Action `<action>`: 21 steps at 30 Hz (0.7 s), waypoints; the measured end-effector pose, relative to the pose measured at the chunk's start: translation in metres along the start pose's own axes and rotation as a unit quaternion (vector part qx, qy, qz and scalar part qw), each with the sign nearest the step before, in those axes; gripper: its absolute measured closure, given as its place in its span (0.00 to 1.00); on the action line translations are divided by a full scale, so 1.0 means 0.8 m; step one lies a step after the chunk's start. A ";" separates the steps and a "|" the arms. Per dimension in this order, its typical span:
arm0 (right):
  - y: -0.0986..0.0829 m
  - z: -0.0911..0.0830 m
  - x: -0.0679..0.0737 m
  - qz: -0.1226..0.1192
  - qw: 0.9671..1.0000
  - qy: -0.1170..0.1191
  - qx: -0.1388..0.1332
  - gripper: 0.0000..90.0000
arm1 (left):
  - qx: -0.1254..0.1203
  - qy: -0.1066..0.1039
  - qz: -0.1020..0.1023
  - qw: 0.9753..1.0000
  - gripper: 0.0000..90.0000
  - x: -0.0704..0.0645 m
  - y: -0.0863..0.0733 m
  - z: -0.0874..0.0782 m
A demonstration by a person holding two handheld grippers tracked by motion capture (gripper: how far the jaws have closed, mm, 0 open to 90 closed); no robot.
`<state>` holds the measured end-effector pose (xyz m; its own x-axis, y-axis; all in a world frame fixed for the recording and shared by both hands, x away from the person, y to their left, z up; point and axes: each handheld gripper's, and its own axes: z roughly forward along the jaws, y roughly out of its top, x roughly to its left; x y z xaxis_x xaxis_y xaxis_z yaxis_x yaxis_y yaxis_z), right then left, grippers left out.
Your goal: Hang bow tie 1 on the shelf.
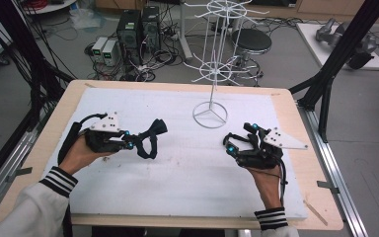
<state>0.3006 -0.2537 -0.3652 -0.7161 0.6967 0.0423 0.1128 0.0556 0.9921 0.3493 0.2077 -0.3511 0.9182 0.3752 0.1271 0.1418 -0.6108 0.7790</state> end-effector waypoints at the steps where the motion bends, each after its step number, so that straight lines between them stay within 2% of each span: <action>1: 0.002 0.002 0.000 0.002 1.000 0.005 0.002 0.10 | 0.000 0.000 0.000 1.000 0.88 0.000 0.000 0.000; 5: 0.013 0.010 0.002 0.003 1.000 0.026 0.008 0.10 | -0.014 -0.011 0.004 1.000 0.88 0.001 0.004 0.001; 6: 0.016 0.013 0.002 0.000 1.000 0.029 0.009 0.11 | -0.025 -0.021 0.005 0.999 0.88 0.002 0.006 0.000; 10: 0.024 0.020 0.006 -0.005 0.999 0.044 0.009 0.11 | -0.040 -0.032 -0.002 0.999 0.88 0.003 0.010 -0.001; 12: 0.033 0.027 0.009 -0.006 0.998 0.066 0.016 0.11 | -0.051 -0.044 -0.003 0.998 0.88 0.004 0.013 0.000; 13: 0.033 0.027 0.009 -0.006 0.998 0.066 0.016 0.11 | -0.051 -0.044 -0.003 0.998 0.88 0.004 0.013 0.000; 14: 0.039 0.032 0.011 -0.010 0.996 0.082 0.024 0.11 | -0.057 -0.050 -0.002 0.997 0.88 0.003 0.015 0.000; 15: 0.039 0.032 0.011 -0.010 0.996 0.082 0.024 0.11 | -0.057 -0.050 -0.002 0.997 0.88 0.003 0.015 0.000; 16: 0.045 0.038 0.014 -0.017 0.994 0.099 0.032 0.11 | -0.058 -0.052 0.001 0.997 0.88 0.003 0.016 0.001; 17: 0.045 0.038 0.014 -0.017 0.994 0.099 0.032 0.11 | -0.057 -0.052 0.003 0.997 0.88 0.003 0.017 0.001; 18: 0.050 0.044 0.015 -0.016 0.993 0.113 0.037 0.11 | -0.059 -0.054 0.007 0.997 0.88 0.002 0.018 0.001; 21: 0.056 0.055 0.017 -0.013 0.990 0.135 0.048 0.11 | -0.071 -0.058 0.012 0.996 0.88 0.001 0.022 0.003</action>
<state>0.3258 -0.2105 -0.3256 -0.8764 0.4777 0.0601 0.1477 0.1480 0.9779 0.3532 0.1961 -0.3388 0.9585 0.2732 0.0811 0.0731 -0.5109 0.8565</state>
